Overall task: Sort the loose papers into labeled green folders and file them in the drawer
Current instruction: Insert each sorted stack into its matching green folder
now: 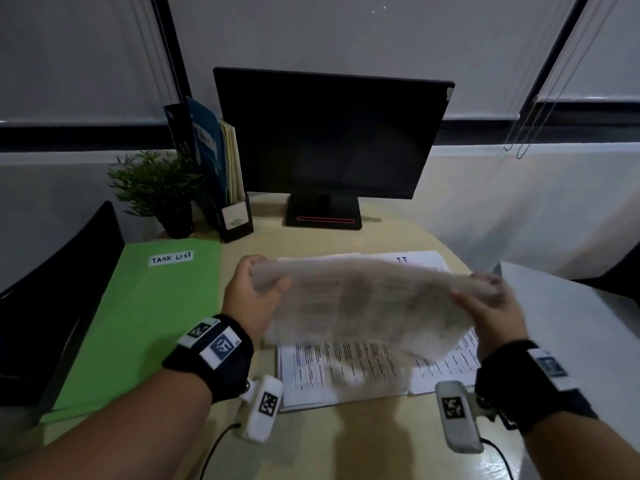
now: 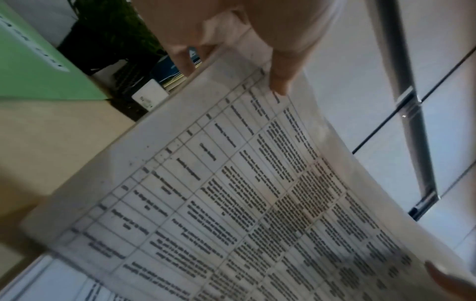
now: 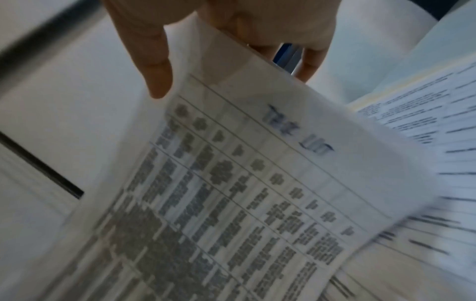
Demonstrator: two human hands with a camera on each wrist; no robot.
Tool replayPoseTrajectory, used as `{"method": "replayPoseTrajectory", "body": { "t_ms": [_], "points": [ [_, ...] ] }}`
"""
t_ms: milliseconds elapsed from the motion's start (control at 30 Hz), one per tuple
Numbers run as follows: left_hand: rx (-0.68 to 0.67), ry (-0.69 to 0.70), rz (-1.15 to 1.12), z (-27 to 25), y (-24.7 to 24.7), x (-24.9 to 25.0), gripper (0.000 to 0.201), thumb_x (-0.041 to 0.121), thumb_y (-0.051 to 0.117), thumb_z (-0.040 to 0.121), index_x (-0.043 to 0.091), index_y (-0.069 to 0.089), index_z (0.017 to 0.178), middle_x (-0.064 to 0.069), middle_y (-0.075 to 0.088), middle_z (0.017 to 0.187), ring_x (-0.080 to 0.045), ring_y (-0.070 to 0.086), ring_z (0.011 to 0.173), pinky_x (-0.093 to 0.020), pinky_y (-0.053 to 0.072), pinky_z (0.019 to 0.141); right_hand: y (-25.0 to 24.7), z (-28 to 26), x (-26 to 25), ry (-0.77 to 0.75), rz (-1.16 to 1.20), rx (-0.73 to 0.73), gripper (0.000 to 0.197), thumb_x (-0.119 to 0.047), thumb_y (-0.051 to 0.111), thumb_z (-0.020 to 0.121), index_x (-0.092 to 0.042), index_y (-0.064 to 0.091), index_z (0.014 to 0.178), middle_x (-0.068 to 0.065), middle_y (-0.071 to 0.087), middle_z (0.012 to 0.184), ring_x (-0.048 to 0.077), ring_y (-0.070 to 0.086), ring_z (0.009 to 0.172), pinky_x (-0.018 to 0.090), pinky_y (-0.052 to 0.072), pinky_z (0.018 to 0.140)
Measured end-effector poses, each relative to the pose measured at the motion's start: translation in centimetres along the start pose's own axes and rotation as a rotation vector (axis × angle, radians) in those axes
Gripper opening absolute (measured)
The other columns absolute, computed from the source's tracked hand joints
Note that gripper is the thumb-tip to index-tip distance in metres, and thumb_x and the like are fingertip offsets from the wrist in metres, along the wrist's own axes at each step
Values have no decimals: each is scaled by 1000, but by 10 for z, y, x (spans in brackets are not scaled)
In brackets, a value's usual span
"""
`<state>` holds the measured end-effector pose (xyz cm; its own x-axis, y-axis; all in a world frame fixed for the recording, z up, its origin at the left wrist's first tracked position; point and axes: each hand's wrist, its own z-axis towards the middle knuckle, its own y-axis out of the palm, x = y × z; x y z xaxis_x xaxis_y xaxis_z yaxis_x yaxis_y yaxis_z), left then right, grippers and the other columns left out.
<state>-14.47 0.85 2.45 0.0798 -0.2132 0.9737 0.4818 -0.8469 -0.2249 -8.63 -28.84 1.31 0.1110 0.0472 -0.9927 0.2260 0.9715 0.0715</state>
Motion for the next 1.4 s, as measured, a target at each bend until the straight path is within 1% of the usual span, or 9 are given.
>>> {"method": "replayPoseTrajectory", "body": {
  "t_ms": [133, 333, 500, 567, 700, 833, 1000, 1200, 1400],
  "points": [
    [-1, -18, 3, 4, 3, -1, 20, 13, 58, 93, 22, 47, 107, 13, 57, 87, 3, 55, 73, -12, 40, 52, 1, 1, 18, 99, -161, -25, 27, 2, 67, 81, -18, 61, 99, 8, 66, 89, 28, 62, 87, 36, 48, 79],
    [-12, 90, -70, 10, -4, 15, 32, 7, 60, 90, 21, 43, 113, 11, 57, 95, 6, 56, 76, -8, 48, 56, -6, 9, -3, 43, -51, 8, 23, 0, 63, 84, -18, 63, 99, 0, 68, 84, 12, 64, 74, 25, 49, 64],
    [2, -27, -231, 11, 6, 10, 28, 24, 67, 85, 35, 46, 99, -7, 64, 106, -25, 64, 96, -38, 53, 84, -4, 1, 4, 108, 10, -92, 36, -19, 78, 69, -15, 57, 97, 8, 65, 86, 17, 64, 74, 35, 48, 70],
    [88, -69, -230, 12, 12, 10, 23, 31, 69, 82, 36, 49, 94, -2, 66, 101, -23, 65, 90, -37, 54, 79, -2, -2, 6, 131, 12, -89, 50, -29, 84, 58, -17, 57, 98, 8, 66, 89, 21, 65, 78, 36, 51, 70],
    [193, -110, -257, 16, 18, 16, 14, 13, 64, 84, 21, 55, 91, 6, 57, 76, -14, 55, 68, -23, 45, 56, -3, 1, 5, 104, 7, -43, 30, -5, 74, 72, -18, 53, 89, 8, 59, 82, 21, 57, 73, 38, 42, 73],
    [217, -107, -313, 14, 21, 16, 12, 17, 66, 83, 21, 55, 82, 5, 56, 75, -15, 54, 71, -28, 49, 65, -6, -2, 1, 138, -18, -39, 56, -42, 88, 41, -24, 56, 84, 6, 61, 83, 22, 58, 75, 38, 48, 73],
    [256, -123, -331, 13, 23, 9, 19, 24, 71, 80, 21, 54, 72, -5, 57, 78, -19, 52, 73, -33, 48, 67, -5, 0, 7, 131, -12, -47, 22, -2, 68, 80, -17, 54, 89, 8, 60, 84, 22, 57, 75, 38, 44, 72],
    [290, -154, -392, 17, 24, 15, 13, 23, 67, 82, 20, 56, 75, 0, 58, 74, -20, 56, 70, -32, 49, 66, -1, -2, 0, 146, -23, -40, 46, -37, 77, 56, -17, 56, 93, 11, 61, 87, 26, 57, 81, 41, 43, 76],
    [331, -138, -345, 25, 27, 16, 17, 11, 64, 79, 20, 51, 73, 2, 56, 73, -21, 55, 72, -31, 50, 65, 3, -2, -2, 187, 45, 8, 25, -42, 60, 67, -24, 52, 83, 0, 55, 82, 17, 51, 76, 33, 37, 72]
  ]
}}
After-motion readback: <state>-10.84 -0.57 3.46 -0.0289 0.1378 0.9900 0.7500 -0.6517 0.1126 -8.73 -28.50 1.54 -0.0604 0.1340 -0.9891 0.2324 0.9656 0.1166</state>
